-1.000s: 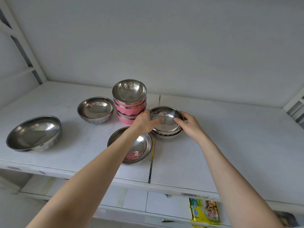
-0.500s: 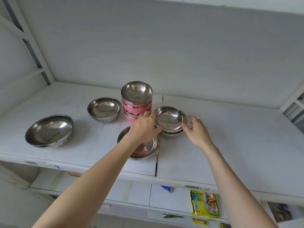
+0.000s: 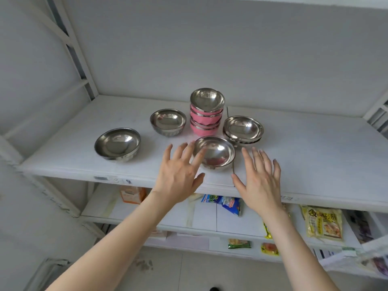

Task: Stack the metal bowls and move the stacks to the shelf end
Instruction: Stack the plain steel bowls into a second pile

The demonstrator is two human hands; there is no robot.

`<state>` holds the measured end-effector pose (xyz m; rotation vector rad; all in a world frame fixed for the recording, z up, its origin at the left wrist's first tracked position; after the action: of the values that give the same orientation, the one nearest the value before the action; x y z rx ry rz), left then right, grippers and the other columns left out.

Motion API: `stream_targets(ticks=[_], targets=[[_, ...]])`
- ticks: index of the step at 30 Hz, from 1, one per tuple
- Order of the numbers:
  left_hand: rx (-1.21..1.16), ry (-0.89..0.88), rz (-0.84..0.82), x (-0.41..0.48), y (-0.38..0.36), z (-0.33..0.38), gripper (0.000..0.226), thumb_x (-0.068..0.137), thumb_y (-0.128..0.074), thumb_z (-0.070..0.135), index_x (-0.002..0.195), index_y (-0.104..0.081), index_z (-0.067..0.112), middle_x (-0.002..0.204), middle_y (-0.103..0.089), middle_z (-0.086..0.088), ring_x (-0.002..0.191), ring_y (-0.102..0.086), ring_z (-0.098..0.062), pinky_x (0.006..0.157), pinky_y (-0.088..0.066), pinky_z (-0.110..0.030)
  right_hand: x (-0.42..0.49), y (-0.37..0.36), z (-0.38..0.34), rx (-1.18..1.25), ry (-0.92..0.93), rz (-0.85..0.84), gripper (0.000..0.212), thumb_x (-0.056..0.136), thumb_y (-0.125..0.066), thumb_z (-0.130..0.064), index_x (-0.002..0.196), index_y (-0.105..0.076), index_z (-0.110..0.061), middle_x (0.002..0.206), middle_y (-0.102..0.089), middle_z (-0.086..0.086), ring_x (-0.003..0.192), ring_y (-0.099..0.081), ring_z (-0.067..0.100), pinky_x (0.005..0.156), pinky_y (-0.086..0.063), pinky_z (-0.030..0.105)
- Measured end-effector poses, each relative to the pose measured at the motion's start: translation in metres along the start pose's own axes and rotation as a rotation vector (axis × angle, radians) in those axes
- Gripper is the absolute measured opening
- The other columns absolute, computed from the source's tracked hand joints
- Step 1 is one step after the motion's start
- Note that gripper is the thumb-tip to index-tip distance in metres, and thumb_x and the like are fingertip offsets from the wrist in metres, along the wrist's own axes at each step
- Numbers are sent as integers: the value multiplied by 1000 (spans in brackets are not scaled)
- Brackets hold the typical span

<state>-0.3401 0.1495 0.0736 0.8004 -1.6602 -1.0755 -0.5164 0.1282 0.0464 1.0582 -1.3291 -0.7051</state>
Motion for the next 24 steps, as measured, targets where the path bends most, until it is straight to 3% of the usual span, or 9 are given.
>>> stream_targets(ticks=[11, 15, 24], targets=[[59, 121, -38, -125, -3, -89, 61, 86, -60, 45, 140, -52, 16, 141, -54, -17, 127, -54, -36, 102, -42, -59, -51, -11, -143, 140, 84, -7, 69, 89, -43, -53, 145, -39, -12, 151, -40, 17, 140, -35, 33, 112, -25, 55], [65, 187, -22, -130, -9, -132, 61, 84, -66, 44, 136, -56, 14, 139, -56, -19, 124, -56, -38, 100, -44, -59, -38, -28, -185, 192, 129, -31, 70, 88, -55, -49, 146, -38, -13, 152, -39, 15, 141, -34, 32, 113, -24, 54], [115, 233, -6, -100, -26, -240, 63, 84, -66, 47, 136, -56, 14, 134, -58, -20, 121, -57, -38, 99, -44, -58, 37, -71, -258, 228, 124, -73, 70, 90, -51, -51, 147, -36, -13, 151, -40, 15, 141, -34, 31, 111, -28, 50]])
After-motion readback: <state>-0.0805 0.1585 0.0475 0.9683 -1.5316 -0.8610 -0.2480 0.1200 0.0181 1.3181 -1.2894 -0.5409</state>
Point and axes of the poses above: each hand's wrist, its own x-axis towards the middle knuckle, its own y-axis out of the back of the hand, z = x × y, the point moved 10 cm from there along x, towards the middle knuckle
